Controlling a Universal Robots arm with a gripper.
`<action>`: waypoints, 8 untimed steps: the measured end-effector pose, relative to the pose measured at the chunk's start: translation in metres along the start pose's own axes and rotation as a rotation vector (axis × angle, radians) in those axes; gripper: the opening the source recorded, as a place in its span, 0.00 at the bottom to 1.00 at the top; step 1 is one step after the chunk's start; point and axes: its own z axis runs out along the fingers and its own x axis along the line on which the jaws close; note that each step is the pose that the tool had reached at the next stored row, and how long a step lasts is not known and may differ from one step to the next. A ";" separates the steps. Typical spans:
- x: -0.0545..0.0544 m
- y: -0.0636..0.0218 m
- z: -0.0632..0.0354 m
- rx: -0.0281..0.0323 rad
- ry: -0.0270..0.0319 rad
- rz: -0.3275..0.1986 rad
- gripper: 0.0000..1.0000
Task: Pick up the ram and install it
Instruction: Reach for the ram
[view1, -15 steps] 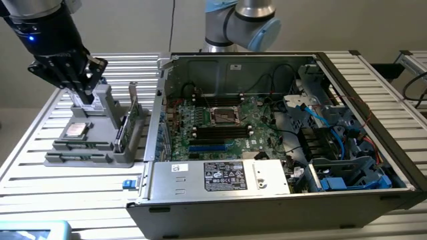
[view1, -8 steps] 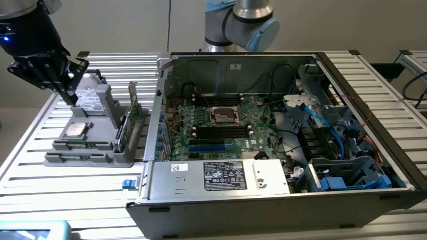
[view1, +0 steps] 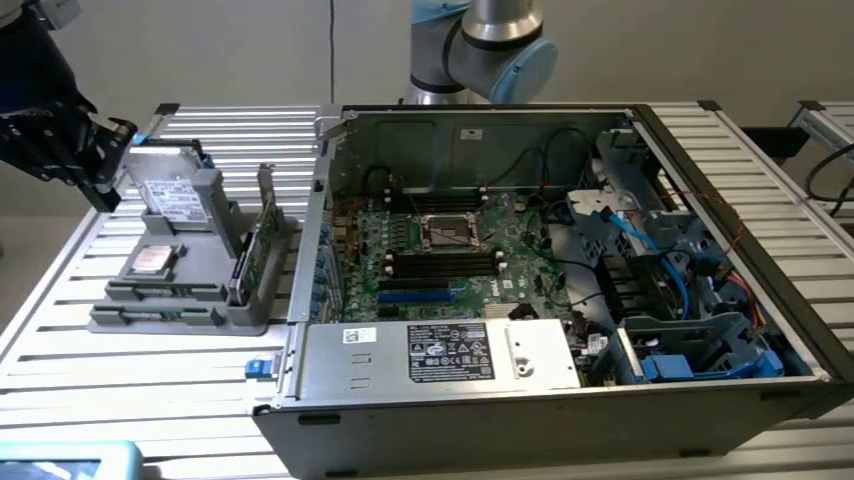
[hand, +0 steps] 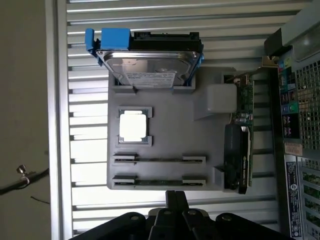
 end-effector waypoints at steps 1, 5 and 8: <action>0.003 0.0000 0.0000 0.0001 0.0001 0.000 0.11; 0.004 -0.0001 0.0000 0.0001 0.0000 0.000 0.11; 0.004 -0.0001 -0.0001 0.0001 0.0001 0.000 0.11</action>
